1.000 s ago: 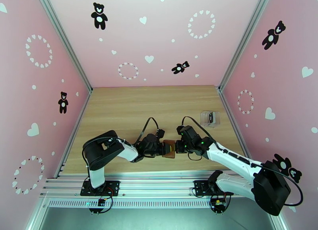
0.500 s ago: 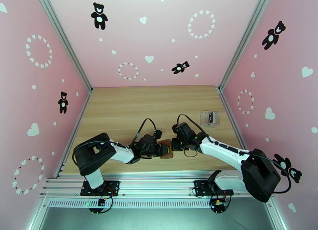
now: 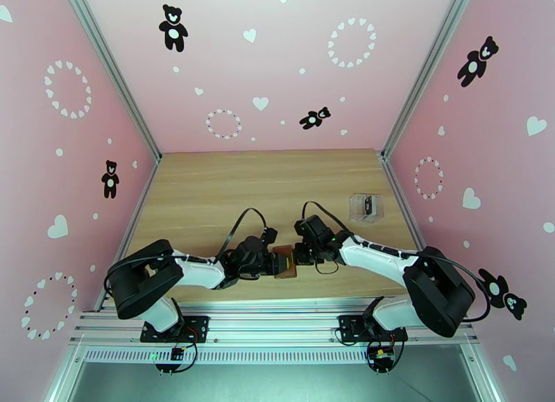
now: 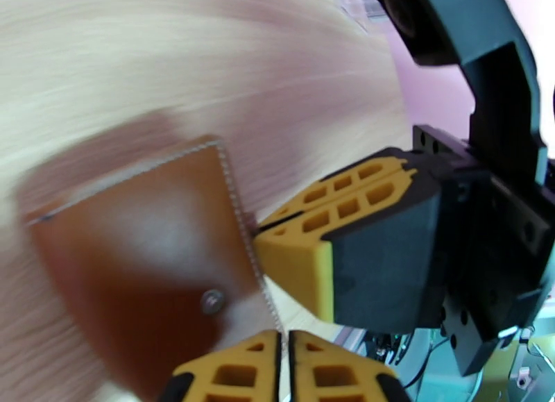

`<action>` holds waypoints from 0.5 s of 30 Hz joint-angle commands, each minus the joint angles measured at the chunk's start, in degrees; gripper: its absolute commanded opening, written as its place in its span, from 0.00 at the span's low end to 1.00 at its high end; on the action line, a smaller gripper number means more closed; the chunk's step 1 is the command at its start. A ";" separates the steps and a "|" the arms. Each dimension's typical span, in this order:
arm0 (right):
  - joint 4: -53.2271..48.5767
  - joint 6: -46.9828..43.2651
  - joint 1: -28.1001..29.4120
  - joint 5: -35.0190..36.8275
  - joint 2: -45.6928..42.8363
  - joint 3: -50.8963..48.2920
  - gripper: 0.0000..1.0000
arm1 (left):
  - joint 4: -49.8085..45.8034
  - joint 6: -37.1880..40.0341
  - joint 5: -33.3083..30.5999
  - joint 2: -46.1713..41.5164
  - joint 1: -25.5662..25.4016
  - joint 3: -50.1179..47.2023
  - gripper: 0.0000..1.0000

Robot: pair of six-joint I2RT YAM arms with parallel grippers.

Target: Put the credit cards into the card holder

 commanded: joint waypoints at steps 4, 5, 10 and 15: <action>0.72 -0.33 0.73 -0.42 1.51 1.09 0.00 | -10.22 1.03 -5.54 -1.53 -0.42 -1.36 0.08; 0.78 -0.45 0.77 -0.50 1.38 1.15 0.00 | -10.84 0.81 -5.90 -0.69 -0.49 -0.67 0.06; -0.70 -1.59 0.66 0.19 -0.06 1.50 0.00 | -11.24 1.01 -5.85 4.59 -0.46 2.27 0.00; -3.72 -2.61 0.57 1.02 -2.45 2.28 0.00 | -16.58 0.99 -7.92 6.03 -0.50 3.45 0.00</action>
